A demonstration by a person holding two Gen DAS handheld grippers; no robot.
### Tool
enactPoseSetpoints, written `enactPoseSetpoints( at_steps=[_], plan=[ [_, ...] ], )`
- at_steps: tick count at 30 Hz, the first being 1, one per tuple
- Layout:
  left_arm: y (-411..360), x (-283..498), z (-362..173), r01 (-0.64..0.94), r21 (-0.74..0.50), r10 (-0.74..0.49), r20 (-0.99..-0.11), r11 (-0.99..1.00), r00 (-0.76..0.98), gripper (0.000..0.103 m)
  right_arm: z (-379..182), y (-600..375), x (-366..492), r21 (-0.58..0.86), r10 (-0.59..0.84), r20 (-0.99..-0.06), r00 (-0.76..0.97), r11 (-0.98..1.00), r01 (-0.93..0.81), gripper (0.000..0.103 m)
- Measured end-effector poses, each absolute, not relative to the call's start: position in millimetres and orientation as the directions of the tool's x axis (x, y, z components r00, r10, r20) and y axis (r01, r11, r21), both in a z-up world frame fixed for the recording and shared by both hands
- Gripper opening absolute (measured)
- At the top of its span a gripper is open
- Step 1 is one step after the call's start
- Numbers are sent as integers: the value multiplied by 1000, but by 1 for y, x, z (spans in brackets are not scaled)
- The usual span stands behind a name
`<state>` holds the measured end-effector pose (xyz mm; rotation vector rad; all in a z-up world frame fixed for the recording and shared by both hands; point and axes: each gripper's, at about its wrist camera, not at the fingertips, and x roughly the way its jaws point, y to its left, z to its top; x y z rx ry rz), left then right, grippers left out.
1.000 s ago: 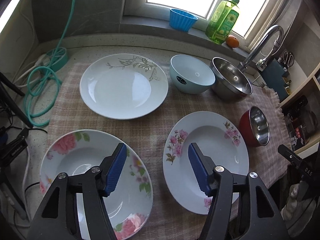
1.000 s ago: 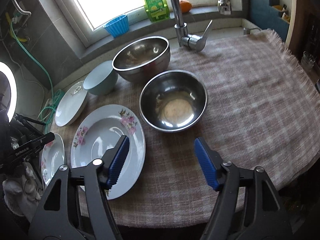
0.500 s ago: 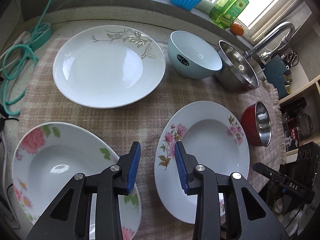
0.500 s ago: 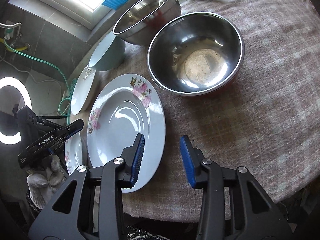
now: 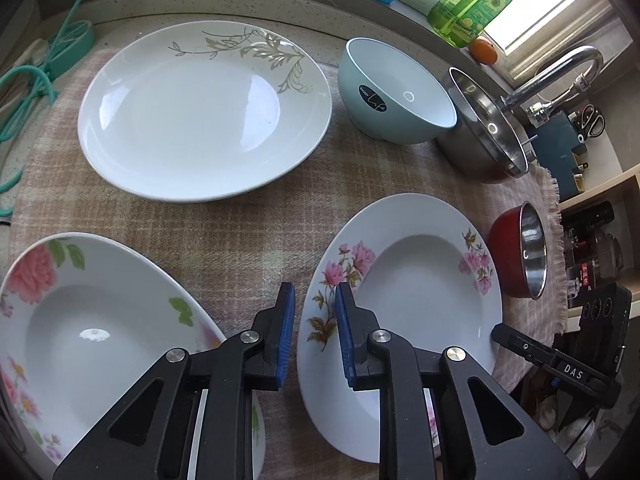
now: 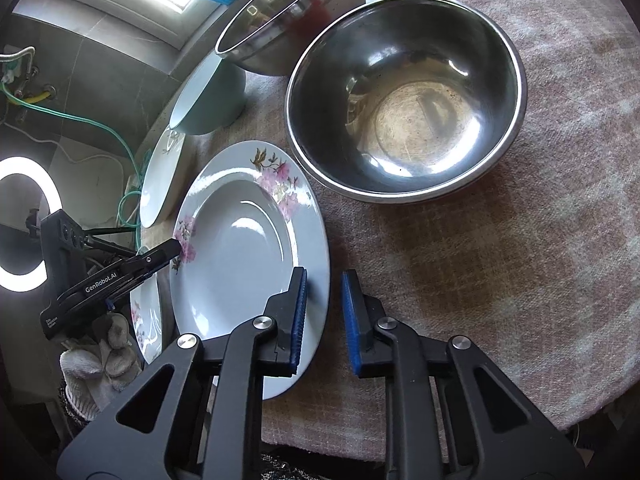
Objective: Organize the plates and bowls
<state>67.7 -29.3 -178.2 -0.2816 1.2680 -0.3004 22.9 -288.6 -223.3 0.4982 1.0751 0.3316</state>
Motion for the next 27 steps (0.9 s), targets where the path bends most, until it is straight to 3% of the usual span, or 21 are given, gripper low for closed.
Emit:
enactPoseSetpoints(
  at_steps=[3,27],
  plan=[
    [-32,68,-177,72,-356,-362,-891,932,274,18,-224,-284,24,535,496,-752,433,844,-36,15],
    [-46,37,-172,107,-286,-305,-909,952,283,19,-226,-276,15,452,447,-810,379,888,-83,18]
  ],
)
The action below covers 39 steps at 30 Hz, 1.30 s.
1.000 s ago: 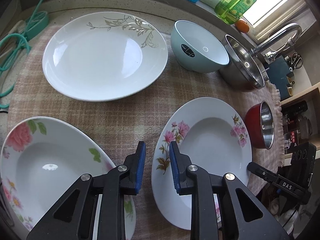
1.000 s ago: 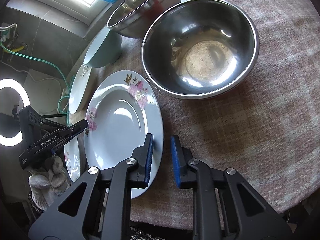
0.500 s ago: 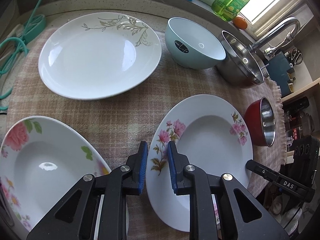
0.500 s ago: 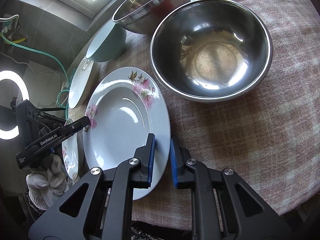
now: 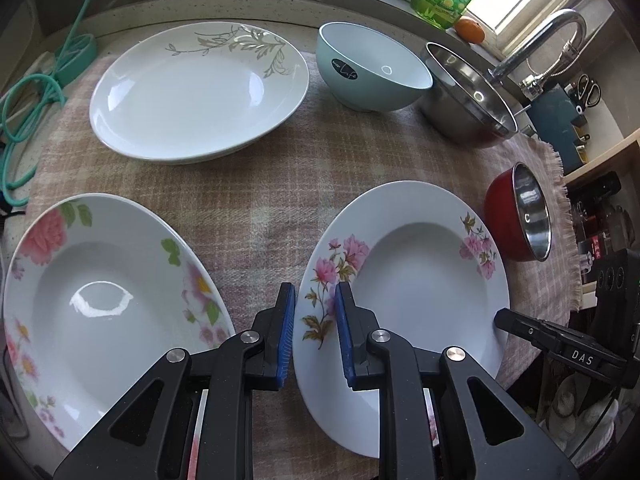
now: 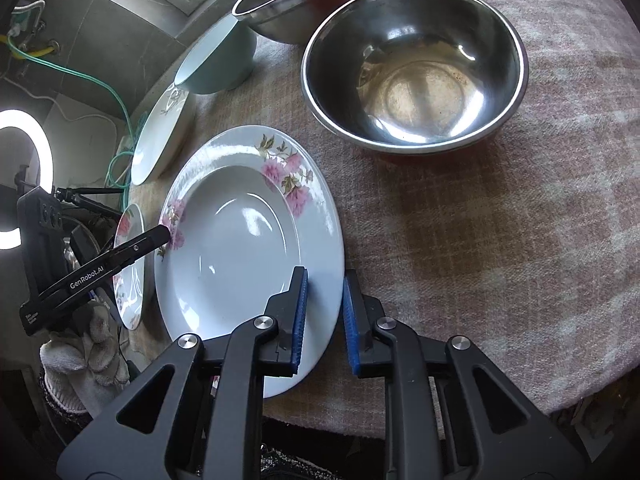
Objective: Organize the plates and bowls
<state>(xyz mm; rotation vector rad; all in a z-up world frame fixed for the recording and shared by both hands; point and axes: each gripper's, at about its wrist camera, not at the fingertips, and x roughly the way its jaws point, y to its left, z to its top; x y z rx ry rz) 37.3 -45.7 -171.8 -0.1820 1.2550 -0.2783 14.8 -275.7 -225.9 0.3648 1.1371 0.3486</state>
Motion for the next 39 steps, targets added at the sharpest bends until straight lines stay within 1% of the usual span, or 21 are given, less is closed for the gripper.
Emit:
enactPoseSetpoints(
  at_steps=[9,22,27,28,30,31,32,33,37,38,39],
  plan=[
    [-51,22,-172,118,-257,-280,-916,959,286,19,-228,-272,3,431,437,-820,370,896,-103,18],
    [-49,16,-173,104,-262,-281,-913,960,294,19,-229,-273,2,423,434,-823,366,899,-113,19],
    [-47,15,-167,117,-247,-271,-914,962,303,19,-211,-272,-3,352,375,-818,436,926,-135,19],
    [-46,14,-163,121,-236,-263,-912,964,315,19,-206,-270,-4,338,367,-814,450,930,-145,21],
    [-42,13,-157,118,-233,-259,-906,965,334,19,-196,-267,-5,314,355,-804,477,935,-166,32],
    [-38,13,-154,108,-237,-259,-903,966,342,19,-191,-264,-5,302,351,-800,486,936,-178,43],
    [-34,13,-152,95,-243,-261,-900,965,350,19,-187,-260,-5,292,349,-797,493,937,-191,52],
    [-29,12,-150,82,-249,-261,-897,965,356,19,-183,-256,-5,284,349,-793,500,937,-204,54],
    [-8,5,-143,26,-258,-247,-889,966,385,20,-174,-241,-1,288,376,-780,501,925,-246,54],
    [-2,2,-142,10,-265,-248,-886,964,392,22,-173,-236,-1,288,381,-778,500,923,-254,54],
    [4,-1,-140,-9,-274,-248,-883,962,399,28,-172,-232,1,291,387,-776,499,920,-261,54]
  ],
)
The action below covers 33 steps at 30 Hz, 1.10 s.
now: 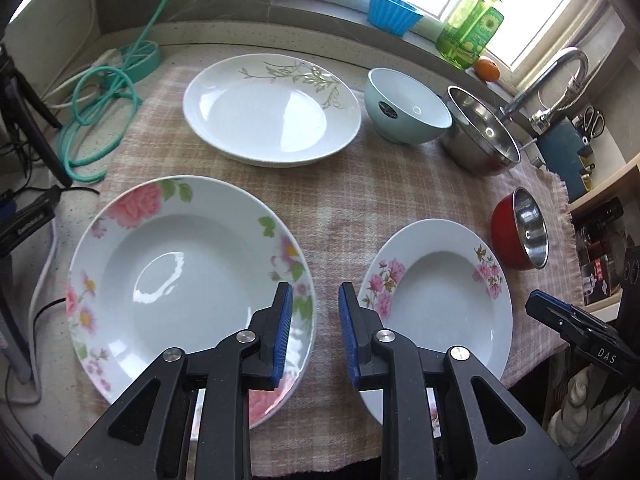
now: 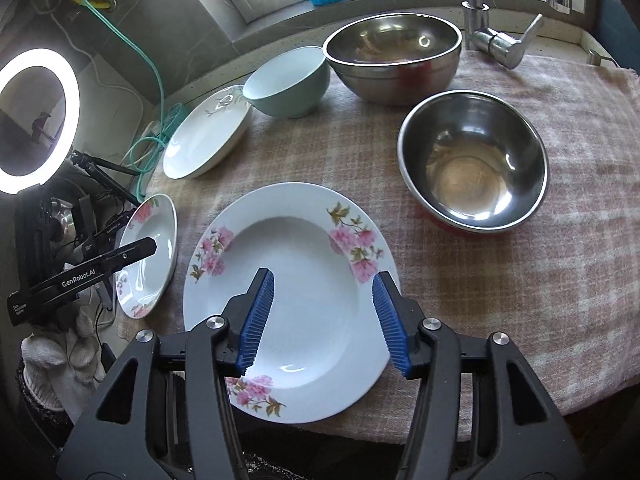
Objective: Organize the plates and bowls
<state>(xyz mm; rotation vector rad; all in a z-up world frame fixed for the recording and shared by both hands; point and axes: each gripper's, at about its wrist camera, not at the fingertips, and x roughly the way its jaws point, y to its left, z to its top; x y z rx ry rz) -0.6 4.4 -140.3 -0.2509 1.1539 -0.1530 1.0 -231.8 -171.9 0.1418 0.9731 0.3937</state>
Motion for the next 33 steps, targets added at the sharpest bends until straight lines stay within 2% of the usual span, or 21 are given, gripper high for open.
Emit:
enactPoseSetpoints(
  at_steps=[1,3,24,33],
  plan=[
    [10,-3,-139,-28,-281,-246,-879,959,408,33,-171,-228,3,297,396,-773,496,916,-268,54],
    [21,-9,-137,-64,-287,-234,-875,956,423,34,-171,-216,7,306,413,-770,487,908,-286,54],
    [128,-51,-146,-356,-310,-110,-868,881,484,37,-167,-92,38,304,514,-780,356,809,-504,54],
    [145,-52,-162,-401,-354,-134,-866,845,481,37,-184,-57,57,325,526,-805,273,777,-538,54]
  ],
)
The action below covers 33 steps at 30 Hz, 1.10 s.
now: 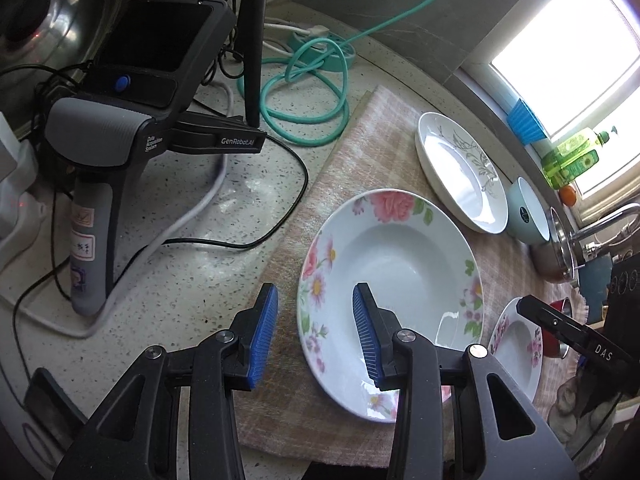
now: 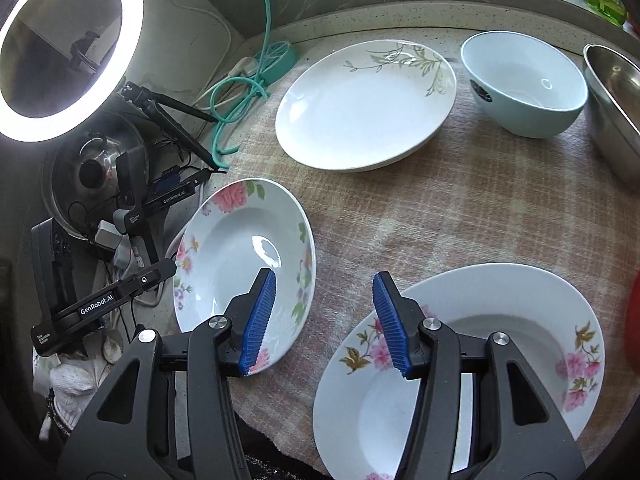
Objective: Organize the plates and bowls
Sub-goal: 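Move the right gripper to the peony plate rim and close it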
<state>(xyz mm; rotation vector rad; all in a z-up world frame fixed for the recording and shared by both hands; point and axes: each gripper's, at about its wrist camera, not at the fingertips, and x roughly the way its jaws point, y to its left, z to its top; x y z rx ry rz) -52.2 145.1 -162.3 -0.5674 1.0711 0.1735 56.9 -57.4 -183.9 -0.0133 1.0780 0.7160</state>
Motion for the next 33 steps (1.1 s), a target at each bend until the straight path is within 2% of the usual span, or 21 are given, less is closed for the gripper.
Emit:
enactPoseSetpoints(
  at_steps=[3,5,9,11,14,16,20,33],
  plan=[
    [145,-51,-168,-402,-365,-150,-868,840,474,37,-189,-45,59,310,517,-815,264,772,-555,51],
    [145,-50,-171,-399,-362,-153,-870,842,469,37,-194,-38,60,314,515,-823,241,765,-563,42],
    [147,-46,-176,-400,-366,-163,-874,840,458,37,-203,-28,62,287,488,-841,233,768,-573,40],
    [148,-45,-178,-401,-371,-169,-874,838,455,36,-208,-26,64,285,480,-849,220,768,-574,33],
    [147,-43,-181,-397,-372,-175,-875,839,452,35,-213,-23,66,286,472,-857,207,770,-570,31],
    [145,-42,-183,-391,-373,-180,-876,842,448,28,-215,-22,68,284,469,-859,205,771,-571,28],
    [141,-39,-185,-378,-367,-182,-878,850,443,21,-218,-19,69,295,472,-861,188,765,-572,16],
    [136,-38,-184,-366,-344,-162,-881,865,445,20,-215,-19,63,266,458,-863,212,771,-579,15]
  ],
)
